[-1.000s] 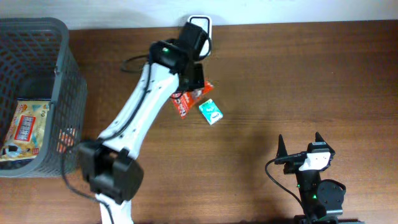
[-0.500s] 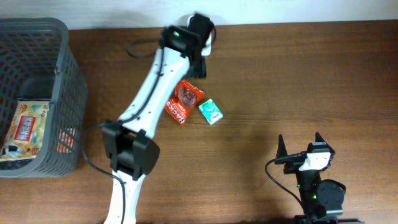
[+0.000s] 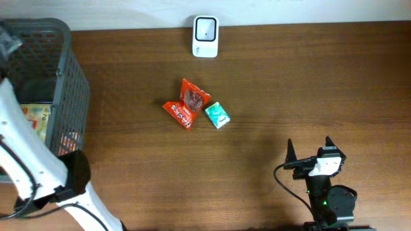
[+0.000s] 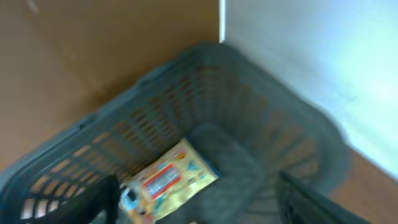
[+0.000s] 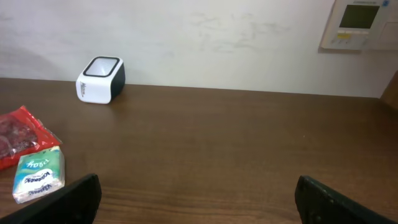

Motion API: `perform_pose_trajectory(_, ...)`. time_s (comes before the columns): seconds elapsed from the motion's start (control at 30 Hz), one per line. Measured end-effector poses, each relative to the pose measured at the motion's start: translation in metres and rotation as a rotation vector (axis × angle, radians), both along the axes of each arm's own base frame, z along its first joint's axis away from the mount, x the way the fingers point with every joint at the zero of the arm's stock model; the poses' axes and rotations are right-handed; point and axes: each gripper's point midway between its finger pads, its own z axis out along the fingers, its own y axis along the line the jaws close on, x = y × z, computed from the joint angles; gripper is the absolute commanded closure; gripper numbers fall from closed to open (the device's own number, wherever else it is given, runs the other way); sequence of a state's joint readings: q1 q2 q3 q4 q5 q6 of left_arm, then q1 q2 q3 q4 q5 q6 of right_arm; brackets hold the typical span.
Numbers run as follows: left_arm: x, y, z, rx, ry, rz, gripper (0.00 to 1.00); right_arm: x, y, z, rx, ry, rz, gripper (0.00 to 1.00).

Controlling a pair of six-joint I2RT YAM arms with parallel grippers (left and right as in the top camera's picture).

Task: Scan the item barcode
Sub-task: 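Grasp the yellow snack bag from the basket and place it right of center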

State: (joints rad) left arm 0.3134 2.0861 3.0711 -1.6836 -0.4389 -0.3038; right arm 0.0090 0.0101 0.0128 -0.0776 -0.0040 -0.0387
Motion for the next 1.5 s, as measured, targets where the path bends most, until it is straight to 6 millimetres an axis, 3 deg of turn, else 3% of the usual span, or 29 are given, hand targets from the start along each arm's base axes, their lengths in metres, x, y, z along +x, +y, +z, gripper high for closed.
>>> perform_pose_trajectory(0.03,-0.004,0.013,-0.015,-0.032,0.052,0.027,0.28,0.000,0.000,0.000,0.000,0.000,0.000,0.01)
perform_pose_trajectory(0.07,-0.013,0.039,-0.050,-0.089,0.165,0.089,0.27,0.000,0.000,0.000,0.001,0.000,0.000,0.02)
perform_pose_trajectory(0.1,-0.014,0.053,-0.068,-0.112,0.214,0.119,0.23,0.000,0.000,0.000,0.001,0.000,0.000,0.01)
perform_pose_trajectory(0.13,-0.012,0.070,-0.104,-0.157,0.292,0.150,0.11,0.000,0.000,0.000,0.001,0.000,0.000,0.01)
perform_pose_trajectory(0.17,-0.012,0.082,-0.151,-0.213,0.397,0.171,0.09,0.000,0.000,0.000,0.001,0.000,0.000,0.01)
perform_pose_trajectory(0.23,-0.003,0.091,-0.218,-0.255,0.489,0.165,0.11,0.000,0.000,0.000,0.000,0.001,0.000,0.01)
perform_pose_trajectory(0.3,-0.009,0.089,-0.289,-0.310,0.602,0.127,0.05,0.000,0.000,0.000,0.000,0.000,0.000,0.01)
perform_pose_trajectory(0.4,-0.004,0.073,-0.347,-0.376,0.648,-0.039,0.04,0.000,0.000,0.000,0.000,0.000,0.000,0.01)
perform_pose_trajectory(0.53,0.006,0.070,-0.372,-0.368,0.620,-0.116,0.06,0.000,0.000,0.000,0.001,0.000,0.000,0.02)
perform_pose_trajectory(0.73,-0.001,0.080,-0.391,-0.325,0.677,-0.085,0.21,0.000,0.000,0.000,0.001,0.000,0.000,0.01)
perform_pose_trajectory(0.77,-0.002,0.081,-0.392,-0.321,0.685,-0.083,0.27,0.000,0.000,0.000,0.000,0.000,0.000,0.02)
perform_pose_trajectory(0.8,-0.002,0.082,-0.393,-0.316,0.690,-0.079,0.49,0.000,0.000,0.000,0.000,0.000,0.000,0.01)
perform_pose_trajectory(0.83,-0.003,0.082,-0.393,-0.314,0.694,-0.077,0.82,0.000,0.000,0.000,0.000,0.000,0.000,0.01)
perform_pose_trajectory(0.87,-0.005,0.083,-0.395,-0.311,0.699,-0.073,1.00,0.000,0.000,0.000,0.000,0.000,0.000,0.01)
perform_pose_trajectory(1.0,-0.015,0.079,-0.399,-0.323,0.746,-0.075,1.00,0.000,0.000,0.000,0.000,0.000,0.000,0.02)
perform_pose_trajectory(1.07,-0.025,0.072,-0.392,-0.364,0.794,-0.083,1.00,0.000,0.000,0.000,0.001,0.000,0.000,0.01)
perform_pose_trajectory(1.13,-0.021,0.068,-0.375,-0.404,0.775,-0.079,1.00,0.000,0.000,0.000,0.000,0.000,0.000,0.01)
perform_pose_trajectory(1.2,0.004,0.071,-0.333,-0.399,0.626,-0.081,1.00,0.000,0.000,0.000,0.000,0.000,0.000,0.01)
perform_pose_trajectory(1.27,0.024,0.060,-0.260,-0.380,0.410,-0.139,1.00,0.000,0.000,0.000,0.001,0.000,0.000,0.01)
perform_pose_trajectory(1.3,0.030,0.049,-0.213,-0.365,0.281,-0.186,1.00,0.000,0.000,0.000,0.000,0.000,0.000,0.01)
perform_pose_trajectory(1.33,0.030,0.036,-0.154,-0.316,0.134,-0.236,1.00,0.000,0.000,0.000,0.000,0.000,0.000,0.02)
perform_pose_trajectory(1.37,0.017,0.019,-0.101,-0.278,0.002,-0.266,1.00,0.000,0.000,0.000,0.000,0.000,0.000,0.01)
perform_pose_trajectory(1.43,-0.011,-0.017,-0.027,-0.239,-0.189,-0.332,1.00,0.000,0.000,0.000,0.001,0.000,0.000,0.01)
perform_pose_trajectory(1.5,-0.028,-0.056,0.023,-0.234,-0.340,-0.470,1.00,0.000,0.000,0.000,0.001,0.000,0.000,0.02)
